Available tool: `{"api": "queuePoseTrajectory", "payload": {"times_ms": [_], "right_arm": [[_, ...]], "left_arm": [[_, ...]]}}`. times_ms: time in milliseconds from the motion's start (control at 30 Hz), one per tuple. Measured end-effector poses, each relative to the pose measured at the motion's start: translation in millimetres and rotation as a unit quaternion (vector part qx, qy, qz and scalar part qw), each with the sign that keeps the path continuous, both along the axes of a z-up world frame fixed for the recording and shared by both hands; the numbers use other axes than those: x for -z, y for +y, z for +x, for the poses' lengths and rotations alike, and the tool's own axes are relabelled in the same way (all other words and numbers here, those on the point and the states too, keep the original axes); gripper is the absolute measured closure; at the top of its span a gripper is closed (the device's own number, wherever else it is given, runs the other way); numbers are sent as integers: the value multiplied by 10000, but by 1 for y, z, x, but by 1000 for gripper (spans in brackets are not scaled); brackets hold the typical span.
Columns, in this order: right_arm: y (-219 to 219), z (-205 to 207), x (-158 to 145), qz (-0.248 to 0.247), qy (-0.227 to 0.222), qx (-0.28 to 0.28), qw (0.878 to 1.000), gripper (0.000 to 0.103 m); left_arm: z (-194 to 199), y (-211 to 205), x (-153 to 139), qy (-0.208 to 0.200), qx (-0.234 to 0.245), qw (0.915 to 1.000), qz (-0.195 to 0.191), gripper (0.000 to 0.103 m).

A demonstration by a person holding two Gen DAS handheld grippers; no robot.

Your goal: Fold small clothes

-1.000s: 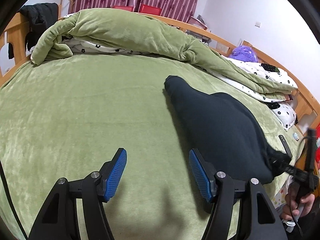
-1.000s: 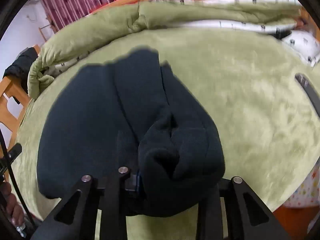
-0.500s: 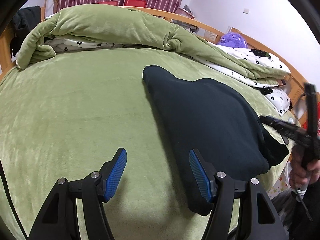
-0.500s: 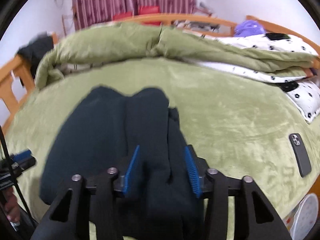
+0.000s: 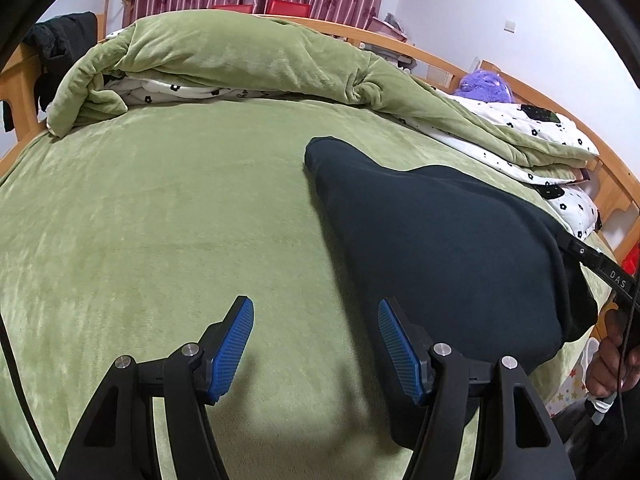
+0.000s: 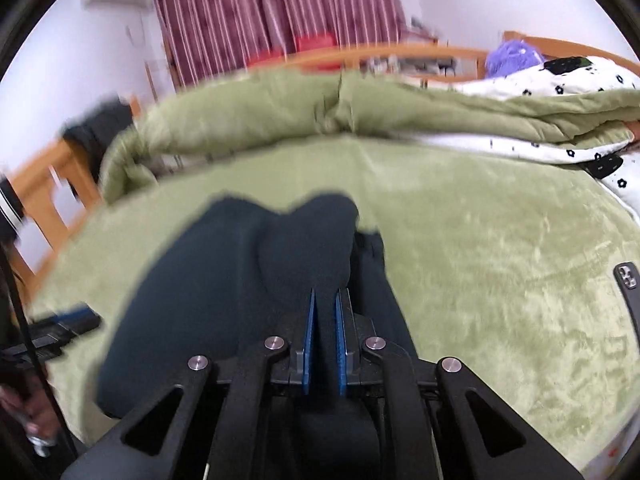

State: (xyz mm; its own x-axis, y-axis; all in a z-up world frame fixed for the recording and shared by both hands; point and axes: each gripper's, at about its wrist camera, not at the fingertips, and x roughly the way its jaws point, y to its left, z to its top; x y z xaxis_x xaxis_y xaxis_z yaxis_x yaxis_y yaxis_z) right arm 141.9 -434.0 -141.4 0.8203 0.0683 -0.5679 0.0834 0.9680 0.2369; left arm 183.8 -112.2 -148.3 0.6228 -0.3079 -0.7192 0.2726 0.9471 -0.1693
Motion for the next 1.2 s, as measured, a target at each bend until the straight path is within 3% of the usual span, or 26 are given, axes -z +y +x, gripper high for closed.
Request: {"api": "queuePoseTrajectory", "payload": {"times_ms": [100, 233, 300, 367, 533, 700, 900, 1067, 1167, 1200], "right_arm": [[5, 10, 13, -391, 276, 156, 9987, 94], [12, 33, 50, -837, 1209, 440, 9882, 93], [13, 35, 60, -908, 1410, 491, 9846, 93], [12, 33, 58, -994, 1339, 569, 9843, 88], [-5, 18, 48, -759, 1176, 846, 9865, 62], [-21, 3, 40, -355, 1006, 927, 9900, 49], [-26, 7, 39, 65, 1001, 657, 9928, 44], [-15, 18, 40, -159, 986, 451, 9940, 44], [-5, 24, 47, -518, 1045, 239, 9929, 68], [-4, 24, 48, -551, 1052, 177, 9928, 81]], "left_arm": [[-2, 1, -2, -27, 1, 10000, -23, 40], [-5, 1, -7, -79, 29, 10000, -32, 40], [-7, 1, -8, -98, 37, 9999, -9, 40], [-9, 0, -9, -119, 53, 9999, 15, 40], [-11, -2, -10, -113, 90, 9999, 33, 40], [-10, -4, -9, -45, 204, 9997, -91, 40], [-5, -17, -5, 116, 355, 9990, -259, 40], [1, -28, -1, 242, 444, 9979, -407, 40], [1, -35, 2, 249, 518, 9976, -377, 40], [0, -36, 2, 242, 532, 9976, -363, 40]]}}
